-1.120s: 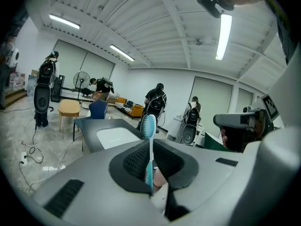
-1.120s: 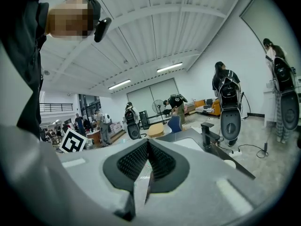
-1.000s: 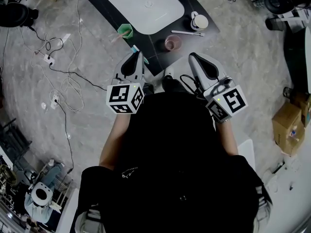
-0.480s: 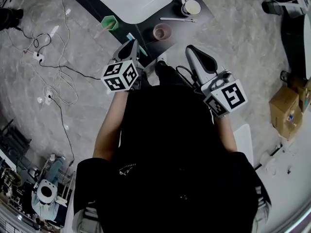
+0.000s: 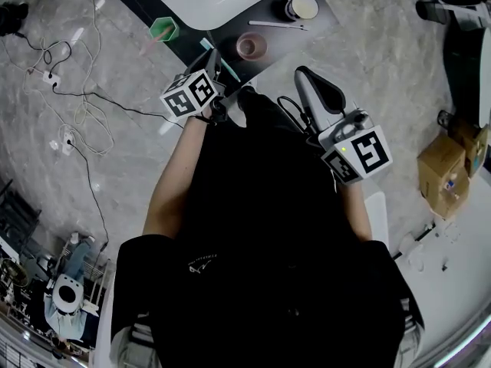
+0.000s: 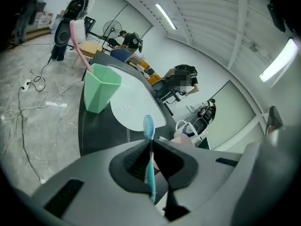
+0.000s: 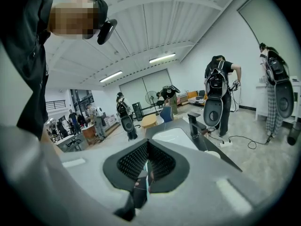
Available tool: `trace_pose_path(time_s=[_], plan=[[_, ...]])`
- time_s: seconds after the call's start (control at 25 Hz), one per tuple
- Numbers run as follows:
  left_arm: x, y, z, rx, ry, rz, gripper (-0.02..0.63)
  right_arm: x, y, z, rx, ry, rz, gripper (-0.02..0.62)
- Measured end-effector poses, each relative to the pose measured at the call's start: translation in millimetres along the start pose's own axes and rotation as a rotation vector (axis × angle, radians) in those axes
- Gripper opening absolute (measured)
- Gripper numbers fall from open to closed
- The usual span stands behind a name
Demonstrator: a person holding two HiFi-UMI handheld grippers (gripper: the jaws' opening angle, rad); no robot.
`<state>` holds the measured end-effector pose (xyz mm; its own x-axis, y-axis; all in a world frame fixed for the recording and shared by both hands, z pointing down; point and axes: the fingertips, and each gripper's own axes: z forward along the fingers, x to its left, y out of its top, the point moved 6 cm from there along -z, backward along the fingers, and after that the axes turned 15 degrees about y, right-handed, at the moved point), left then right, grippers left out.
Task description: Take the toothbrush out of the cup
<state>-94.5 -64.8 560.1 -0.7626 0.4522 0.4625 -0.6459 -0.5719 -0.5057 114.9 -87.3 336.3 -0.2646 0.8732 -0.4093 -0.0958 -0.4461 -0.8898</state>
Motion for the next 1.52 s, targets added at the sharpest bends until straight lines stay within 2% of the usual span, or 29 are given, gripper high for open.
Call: trace_pose_path(time_s=[0.32, 0.44, 0.72, 1.12, 1.52], plan=[[6.7, -15.8, 34.3, 0.048, 0.032, -0.176, 0.023, -21.3, -0.7, 2.4, 0.040, -0.003, -0.004, 0.006], [7.5, -20.9, 42.5, 0.072, 0.039, -0.250, 0.021, -22.8, 3.4, 7.2, 0.015, 0.018, 0.017, 0.006], [7.5, -24.4, 58.2, 0.075, 0.064, -0.359, 0.020, -36.5, 7.3, 11.3, 0.017, 0.043, 0.029, 0.006], [-6.1, -25.0, 80.7, 0.057, 0.100, -0.423, 0.014, -58.4, 7.3, 10.1, 0.044, 0.072, 0.043, 0.006], [-10.0, -28.9, 85.6, 0.031, 0.117, -0.449, 0.014, -73.4, 5.0, 4.5, 0.054, 0.094, 0.044, 0.006]])
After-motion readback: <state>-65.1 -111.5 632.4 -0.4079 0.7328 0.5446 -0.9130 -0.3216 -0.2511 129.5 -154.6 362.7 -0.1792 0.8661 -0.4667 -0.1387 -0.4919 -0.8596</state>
